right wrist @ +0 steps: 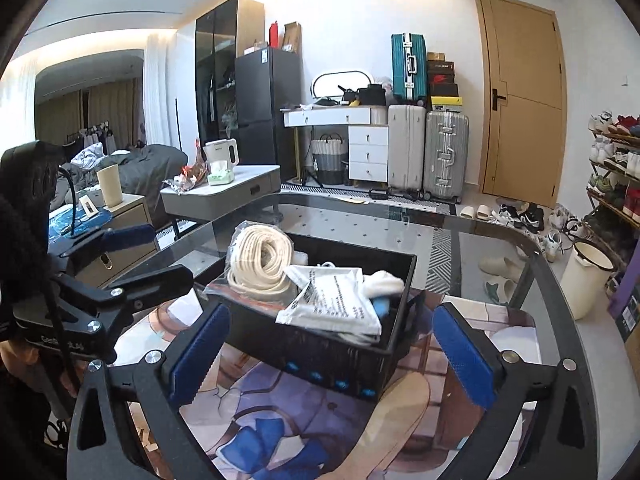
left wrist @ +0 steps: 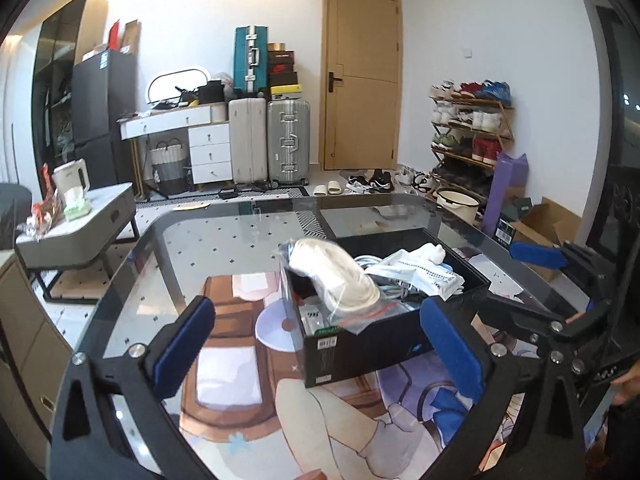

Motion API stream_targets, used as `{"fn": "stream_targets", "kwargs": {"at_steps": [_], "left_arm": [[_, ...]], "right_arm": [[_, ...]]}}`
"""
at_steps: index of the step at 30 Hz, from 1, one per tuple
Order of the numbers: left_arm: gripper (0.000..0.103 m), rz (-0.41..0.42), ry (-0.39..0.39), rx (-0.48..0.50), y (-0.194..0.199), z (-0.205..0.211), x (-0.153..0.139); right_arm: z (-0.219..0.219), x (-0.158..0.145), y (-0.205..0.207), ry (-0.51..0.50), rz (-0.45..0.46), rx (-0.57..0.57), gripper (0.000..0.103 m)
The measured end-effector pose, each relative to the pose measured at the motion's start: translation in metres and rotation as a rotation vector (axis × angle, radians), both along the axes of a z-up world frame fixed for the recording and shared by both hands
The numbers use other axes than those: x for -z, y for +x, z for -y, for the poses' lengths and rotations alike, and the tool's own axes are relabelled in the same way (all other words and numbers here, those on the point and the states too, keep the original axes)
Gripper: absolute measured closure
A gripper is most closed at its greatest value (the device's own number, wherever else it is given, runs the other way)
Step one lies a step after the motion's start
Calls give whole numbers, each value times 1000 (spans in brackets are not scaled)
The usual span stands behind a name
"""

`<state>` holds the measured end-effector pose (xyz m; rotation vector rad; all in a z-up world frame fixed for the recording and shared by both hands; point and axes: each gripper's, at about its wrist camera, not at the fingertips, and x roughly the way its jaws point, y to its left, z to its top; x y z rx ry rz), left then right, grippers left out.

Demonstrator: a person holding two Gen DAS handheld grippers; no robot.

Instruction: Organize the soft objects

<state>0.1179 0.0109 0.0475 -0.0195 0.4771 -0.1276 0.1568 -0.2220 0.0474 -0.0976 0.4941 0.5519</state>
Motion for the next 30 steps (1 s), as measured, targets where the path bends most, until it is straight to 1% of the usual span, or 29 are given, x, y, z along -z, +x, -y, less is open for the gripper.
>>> {"fn": "stream_targets", "kwargs": {"at_steps": [5, 9, 19, 30], "left_arm": [[0, 3, -12, -20, -6, -4, 11], [0, 0, -21, -14, -9, -3, 17], [0, 18, -27, -33, -14, -2, 17], [0, 9, -24, -53, -11, 0, 17]], "right_arm": [[5, 4, -12, 21, 14, 8, 0], [8, 10, -21, 32, 37, 22, 0], [19, 5, -24, 69, 64, 51, 0], [18, 5, -28, 55, 76, 63, 0]]}}
